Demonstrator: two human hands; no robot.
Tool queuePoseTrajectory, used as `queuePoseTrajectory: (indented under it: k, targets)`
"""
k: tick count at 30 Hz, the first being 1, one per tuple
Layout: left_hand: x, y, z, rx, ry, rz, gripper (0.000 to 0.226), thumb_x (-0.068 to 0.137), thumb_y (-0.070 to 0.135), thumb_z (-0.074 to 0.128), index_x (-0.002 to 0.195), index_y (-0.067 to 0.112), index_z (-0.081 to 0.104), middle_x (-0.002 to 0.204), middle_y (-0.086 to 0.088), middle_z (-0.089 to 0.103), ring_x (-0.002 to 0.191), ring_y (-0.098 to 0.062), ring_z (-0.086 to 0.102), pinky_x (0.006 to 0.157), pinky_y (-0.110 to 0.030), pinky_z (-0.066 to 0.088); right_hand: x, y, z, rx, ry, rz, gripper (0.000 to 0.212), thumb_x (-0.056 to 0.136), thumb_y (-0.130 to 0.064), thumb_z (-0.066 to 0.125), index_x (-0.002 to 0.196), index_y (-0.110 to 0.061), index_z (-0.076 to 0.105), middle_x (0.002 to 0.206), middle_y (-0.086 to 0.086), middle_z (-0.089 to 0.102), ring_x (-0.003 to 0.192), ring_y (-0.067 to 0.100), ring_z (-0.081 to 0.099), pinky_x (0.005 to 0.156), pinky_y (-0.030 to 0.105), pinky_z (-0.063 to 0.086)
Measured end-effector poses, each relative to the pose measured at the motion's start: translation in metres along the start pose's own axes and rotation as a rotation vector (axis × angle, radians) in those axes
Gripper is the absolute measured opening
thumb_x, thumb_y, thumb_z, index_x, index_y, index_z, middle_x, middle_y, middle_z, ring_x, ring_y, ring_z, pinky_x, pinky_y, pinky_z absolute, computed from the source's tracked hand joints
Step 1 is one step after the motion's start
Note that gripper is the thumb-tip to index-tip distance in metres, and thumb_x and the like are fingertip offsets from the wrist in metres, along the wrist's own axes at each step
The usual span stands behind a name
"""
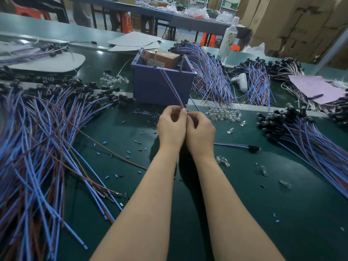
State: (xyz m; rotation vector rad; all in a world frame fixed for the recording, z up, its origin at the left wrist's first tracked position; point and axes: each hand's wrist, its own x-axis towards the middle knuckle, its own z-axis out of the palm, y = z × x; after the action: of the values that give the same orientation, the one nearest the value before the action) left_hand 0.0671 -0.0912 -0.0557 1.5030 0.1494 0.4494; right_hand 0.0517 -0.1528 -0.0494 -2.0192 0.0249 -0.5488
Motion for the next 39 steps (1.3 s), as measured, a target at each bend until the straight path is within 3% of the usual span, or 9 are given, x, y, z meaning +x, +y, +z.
queuePoseTrajectory:
  k: [8, 12, 17, 21, 23, 28, 34, 37, 39]
  targets:
    - [0.002, -0.002, 0.001, -0.029, -0.064, -0.032, 0.006, 0.092, 0.013, 0.058, 0.087, 0.015, 0.061, 0.082, 0.002, 0.064, 0.085, -0.016, 0.061, 0.087, -0.034, 0.052, 0.001, 0.001, 0.001, 0.058, -0.017, 0.037, 0.014, 0.093, -0.011, 0.053, 0.095, -0.006, 0.065, 0.092, 0.006, 0.068, 0.085, 0.016, 0.059, 0.077, 0.024, 0.043]
    - [0.001, -0.004, -0.001, -0.076, -0.051, -0.007, 0.008, 0.091, 0.013, 0.06, 0.084, 0.015, 0.062, 0.078, 0.002, 0.065, 0.079, -0.015, 0.061, 0.082, -0.033, 0.051, 0.001, 0.001, 0.003, 0.07, 0.027, 0.017, 0.009, 0.093, -0.01, 0.053, 0.086, -0.012, 0.059, 0.082, 0.001, 0.064, 0.075, 0.014, 0.055, 0.065, 0.013, 0.041]
    - [0.0, 0.0, -0.003, -0.139, 0.1, 0.011, 0.017, 0.095, 0.012, 0.053, 0.081, 0.02, 0.053, 0.077, -0.002, 0.067, 0.074, -0.016, 0.064, 0.077, -0.033, 0.051, 0.006, 0.001, 0.002, 0.244, 0.188, 0.128, 0.007, 0.097, -0.007, 0.043, 0.095, -0.011, 0.048, 0.078, 0.002, 0.064, 0.08, 0.022, 0.064, 0.086, 0.042, 0.051]
    - [0.0, -0.001, -0.004, -0.046, 0.181, 0.048, 0.012, 0.097, 0.014, 0.049, 0.085, 0.016, 0.052, 0.067, 0.007, 0.063, 0.058, 0.001, 0.06, 0.067, -0.022, 0.05, 0.002, 0.004, 0.002, 0.16, 0.137, 0.073, 0.025, 0.097, -0.007, 0.041, 0.12, -0.01, 0.049, 0.072, -0.005, 0.062, 0.074, 0.015, 0.061, 0.076, 0.019, 0.044]
    - [0.0, -0.002, -0.005, 0.009, 0.15, 0.044, 0.009, 0.096, 0.015, 0.051, 0.087, 0.014, 0.054, 0.067, 0.008, 0.062, 0.064, -0.006, 0.062, 0.071, -0.025, 0.05, -0.001, 0.003, 0.004, 0.091, 0.073, 0.024, 0.03, 0.096, -0.006, 0.042, 0.125, -0.011, 0.051, 0.078, -0.002, 0.064, 0.07, 0.007, 0.059, 0.07, 0.008, 0.039]
    - [0.002, -0.002, -0.006, 0.074, 0.067, 0.045, 0.01, 0.096, 0.016, 0.052, 0.088, 0.014, 0.057, 0.068, 0.007, 0.062, 0.065, -0.013, 0.063, 0.072, -0.025, 0.051, -0.004, 0.001, 0.005, 0.021, 0.0, -0.046, 0.034, 0.094, -0.003, 0.043, 0.125, -0.011, 0.055, 0.106, 0.012, 0.069, 0.094, 0.028, 0.063, 0.082, 0.028, 0.042]
    - [-0.003, 0.001, -0.004, 0.125, 0.063, 0.114, 0.01, 0.096, 0.017, 0.052, 0.088, 0.015, 0.059, 0.071, 0.004, 0.064, 0.07, -0.016, 0.064, 0.073, -0.026, 0.05, -0.003, 0.002, 0.007, 0.096, 0.111, 0.028, 0.028, 0.092, -0.003, 0.043, 0.116, -0.011, 0.056, 0.084, 0.006, 0.067, 0.068, 0.01, 0.058, 0.064, 0.009, 0.039]
    - [-0.005, 0.003, -0.003, 0.106, 0.094, 0.119, 0.011, 0.096, 0.017, 0.052, 0.087, 0.014, 0.057, 0.069, 0.006, 0.063, 0.071, -0.016, 0.065, 0.075, -0.031, 0.053, 0.0, 0.002, 0.006, 0.202, 0.196, 0.163, 0.025, 0.092, -0.003, 0.039, 0.111, -0.015, 0.049, 0.077, 0.006, 0.069, 0.08, 0.024, 0.064, 0.081, 0.033, 0.049]
    - [-0.006, 0.003, -0.002, 0.086, 0.134, 0.107, 0.01, 0.096, 0.017, 0.051, 0.088, 0.013, 0.056, 0.068, 0.008, 0.063, 0.07, -0.016, 0.066, 0.075, -0.033, 0.054, 0.001, 0.002, 0.005, 0.287, 0.232, 0.247, 0.023, 0.09, -0.002, 0.036, 0.106, -0.018, 0.043, 0.067, 0.0, 0.066, 0.08, 0.027, 0.065, 0.084, 0.045, 0.051]
